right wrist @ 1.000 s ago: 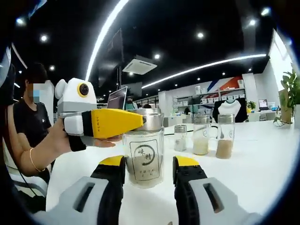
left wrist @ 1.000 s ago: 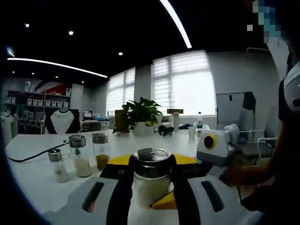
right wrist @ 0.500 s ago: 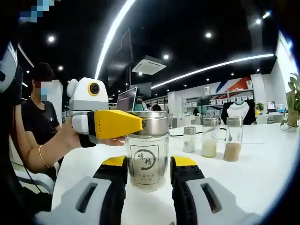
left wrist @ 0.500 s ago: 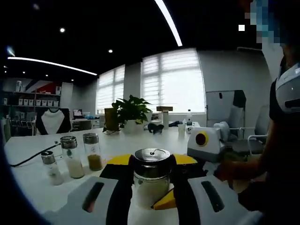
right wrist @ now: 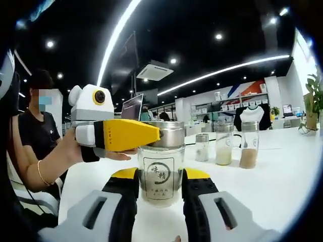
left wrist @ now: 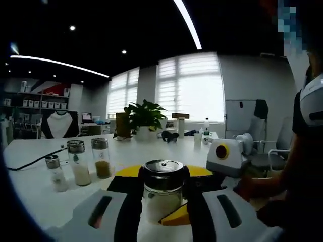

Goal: Rotate the seasoning bottle until the label or dispensing opening points toward the visible target arrow and the bottle remains upright within the marked orientation range

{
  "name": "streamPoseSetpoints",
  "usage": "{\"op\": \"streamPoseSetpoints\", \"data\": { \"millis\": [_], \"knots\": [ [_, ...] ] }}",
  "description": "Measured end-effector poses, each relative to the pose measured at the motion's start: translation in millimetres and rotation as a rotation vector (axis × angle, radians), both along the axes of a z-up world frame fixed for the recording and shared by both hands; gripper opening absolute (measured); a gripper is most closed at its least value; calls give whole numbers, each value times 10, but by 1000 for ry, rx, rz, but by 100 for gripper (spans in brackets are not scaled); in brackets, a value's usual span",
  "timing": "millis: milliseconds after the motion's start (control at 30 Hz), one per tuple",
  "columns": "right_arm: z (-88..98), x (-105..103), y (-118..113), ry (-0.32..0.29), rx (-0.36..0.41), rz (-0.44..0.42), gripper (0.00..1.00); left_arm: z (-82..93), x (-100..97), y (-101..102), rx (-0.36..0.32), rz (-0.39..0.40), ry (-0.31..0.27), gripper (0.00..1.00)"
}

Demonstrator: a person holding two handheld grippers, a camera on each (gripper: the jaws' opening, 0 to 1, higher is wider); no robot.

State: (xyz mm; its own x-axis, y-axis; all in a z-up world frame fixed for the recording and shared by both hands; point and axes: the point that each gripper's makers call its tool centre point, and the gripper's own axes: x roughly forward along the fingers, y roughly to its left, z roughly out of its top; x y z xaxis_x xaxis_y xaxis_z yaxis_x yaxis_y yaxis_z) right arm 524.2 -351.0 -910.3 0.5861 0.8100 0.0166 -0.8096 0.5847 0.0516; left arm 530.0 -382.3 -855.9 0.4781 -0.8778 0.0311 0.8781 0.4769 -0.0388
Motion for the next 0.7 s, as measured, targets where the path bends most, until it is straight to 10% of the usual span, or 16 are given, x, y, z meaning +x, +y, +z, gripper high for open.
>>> {"op": "streamPoseSetpoints", "data": {
  "millis": [700],
  "knots": [
    [-103, 220, -71, -19, -92, -252, 30, -84, 191, 25, -17, 296, 37, 33]
  ]
}}
